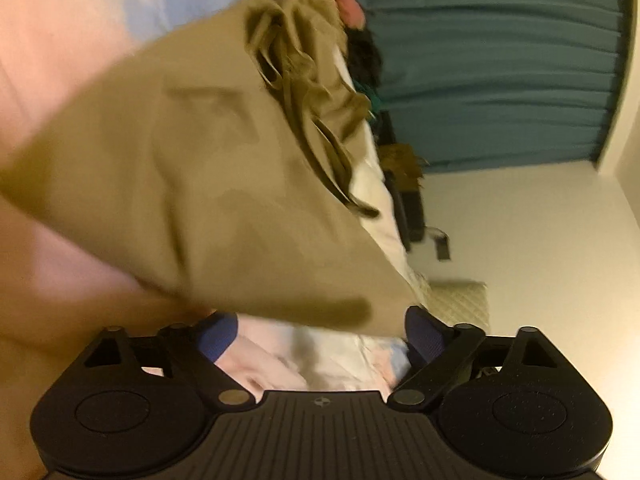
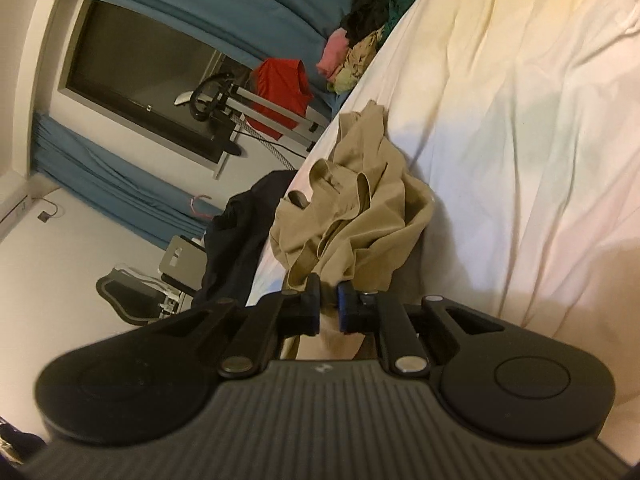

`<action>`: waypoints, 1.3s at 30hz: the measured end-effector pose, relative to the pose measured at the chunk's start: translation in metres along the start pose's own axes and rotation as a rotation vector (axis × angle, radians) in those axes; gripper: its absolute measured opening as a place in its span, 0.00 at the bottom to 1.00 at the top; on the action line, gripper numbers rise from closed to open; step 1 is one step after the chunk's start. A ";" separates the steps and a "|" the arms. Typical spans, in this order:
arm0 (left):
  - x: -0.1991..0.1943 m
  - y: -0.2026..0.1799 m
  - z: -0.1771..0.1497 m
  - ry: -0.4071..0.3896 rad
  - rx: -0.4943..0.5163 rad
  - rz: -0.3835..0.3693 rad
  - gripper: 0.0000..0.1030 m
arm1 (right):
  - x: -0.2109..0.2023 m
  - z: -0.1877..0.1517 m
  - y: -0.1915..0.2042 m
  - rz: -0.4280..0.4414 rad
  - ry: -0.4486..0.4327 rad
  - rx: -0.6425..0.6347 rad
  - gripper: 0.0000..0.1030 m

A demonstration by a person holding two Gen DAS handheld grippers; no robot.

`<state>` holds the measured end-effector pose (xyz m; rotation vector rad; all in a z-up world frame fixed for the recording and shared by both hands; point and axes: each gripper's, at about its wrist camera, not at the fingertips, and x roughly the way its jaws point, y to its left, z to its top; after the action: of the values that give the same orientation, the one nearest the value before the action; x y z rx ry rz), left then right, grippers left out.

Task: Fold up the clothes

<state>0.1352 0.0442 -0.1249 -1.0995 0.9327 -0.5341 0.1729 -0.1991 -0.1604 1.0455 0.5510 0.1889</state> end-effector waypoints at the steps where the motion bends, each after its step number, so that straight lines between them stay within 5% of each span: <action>1: -0.004 0.001 0.002 -0.027 0.001 0.013 0.82 | -0.001 0.001 0.000 0.004 -0.006 0.001 0.11; 6: -0.027 0.010 0.011 -0.159 -0.028 0.055 0.58 | 0.001 0.004 -0.003 -0.006 -0.010 0.024 0.11; 10: -0.032 0.011 0.013 -0.194 -0.010 0.076 0.11 | 0.006 0.001 -0.011 -0.010 0.034 0.078 0.12; 15: -0.036 0.007 0.015 -0.210 0.028 0.070 0.07 | 0.029 -0.020 -0.018 0.030 0.228 0.170 0.18; 19: -0.040 0.005 0.014 -0.230 0.022 0.053 0.06 | 0.057 -0.051 -0.015 0.126 0.436 0.260 0.79; 24: -0.043 0.002 0.020 -0.252 0.006 0.004 0.06 | 0.073 -0.067 -0.013 0.120 0.455 0.287 0.79; 29: -0.042 0.000 0.022 -0.265 0.000 -0.003 0.06 | 0.065 -0.048 -0.038 0.061 0.246 0.382 0.75; 33: -0.045 0.004 0.025 -0.274 -0.022 0.023 0.06 | 0.040 -0.037 -0.047 0.002 0.095 0.387 0.54; 35: -0.044 0.006 0.026 -0.274 -0.026 0.045 0.06 | 0.040 -0.035 -0.041 -0.042 0.102 0.315 0.14; 39: -0.045 0.007 0.029 -0.267 -0.023 0.042 0.06 | 0.035 -0.029 -0.027 -0.045 0.080 0.210 0.13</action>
<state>0.1357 0.0957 -0.1103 -1.1379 0.7279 -0.3327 0.1848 -0.1767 -0.2066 1.2321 0.6771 0.1354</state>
